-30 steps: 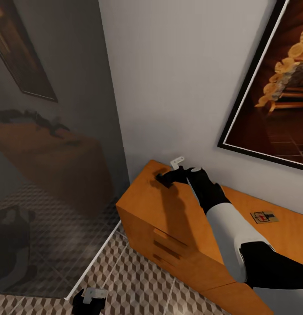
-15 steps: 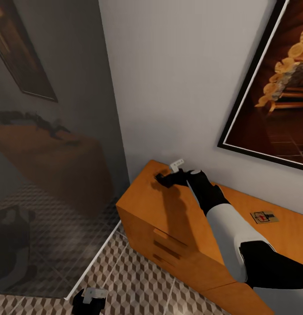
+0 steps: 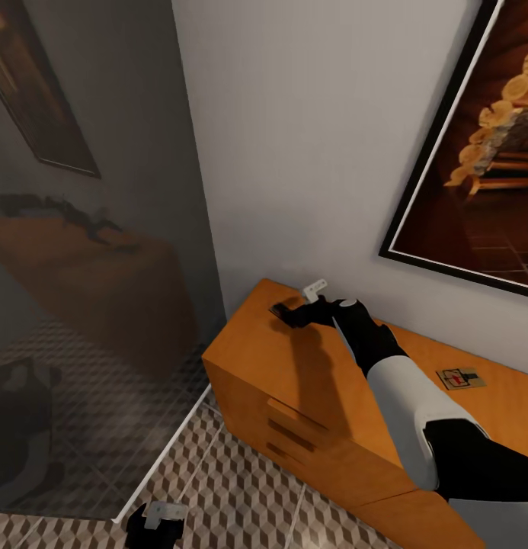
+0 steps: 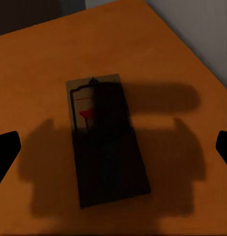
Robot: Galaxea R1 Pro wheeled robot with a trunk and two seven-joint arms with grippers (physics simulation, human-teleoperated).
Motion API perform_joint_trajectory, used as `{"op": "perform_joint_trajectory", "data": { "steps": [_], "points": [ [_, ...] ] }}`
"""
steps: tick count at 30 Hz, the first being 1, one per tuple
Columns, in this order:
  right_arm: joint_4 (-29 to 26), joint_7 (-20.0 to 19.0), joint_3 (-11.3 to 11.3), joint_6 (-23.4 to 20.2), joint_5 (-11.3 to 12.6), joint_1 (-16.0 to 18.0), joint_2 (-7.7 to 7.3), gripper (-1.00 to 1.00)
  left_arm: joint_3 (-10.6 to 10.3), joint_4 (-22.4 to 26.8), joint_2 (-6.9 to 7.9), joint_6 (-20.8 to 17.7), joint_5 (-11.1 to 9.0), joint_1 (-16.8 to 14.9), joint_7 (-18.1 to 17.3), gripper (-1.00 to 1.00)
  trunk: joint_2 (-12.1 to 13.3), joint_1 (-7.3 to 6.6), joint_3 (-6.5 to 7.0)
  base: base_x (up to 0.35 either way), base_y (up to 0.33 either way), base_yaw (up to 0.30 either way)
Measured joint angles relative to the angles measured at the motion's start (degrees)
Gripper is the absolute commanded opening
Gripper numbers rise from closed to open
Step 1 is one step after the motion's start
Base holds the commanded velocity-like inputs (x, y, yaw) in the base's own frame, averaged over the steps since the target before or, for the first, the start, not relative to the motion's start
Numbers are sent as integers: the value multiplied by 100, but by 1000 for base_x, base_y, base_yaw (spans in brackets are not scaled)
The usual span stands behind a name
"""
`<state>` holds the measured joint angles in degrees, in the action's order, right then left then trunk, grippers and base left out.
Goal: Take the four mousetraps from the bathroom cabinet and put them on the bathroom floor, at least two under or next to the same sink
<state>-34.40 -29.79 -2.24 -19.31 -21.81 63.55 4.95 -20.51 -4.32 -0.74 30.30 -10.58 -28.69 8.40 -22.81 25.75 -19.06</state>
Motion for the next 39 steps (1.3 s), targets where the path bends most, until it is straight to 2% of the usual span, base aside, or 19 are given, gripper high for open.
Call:
{"op": "perform_joint_trajectory", "data": {
  "steps": [19,39],
  "points": [
    [144,26,-1,36,-6,3,-22,100,0,0,0,-120,1,1,1,100,0,0,-3,0,0,0],
    [207,56,0,35,-6,3,-22,100,0,0,0,-150,2,-2,0,100,0,0,-117,0,0,0]
  ]
}}
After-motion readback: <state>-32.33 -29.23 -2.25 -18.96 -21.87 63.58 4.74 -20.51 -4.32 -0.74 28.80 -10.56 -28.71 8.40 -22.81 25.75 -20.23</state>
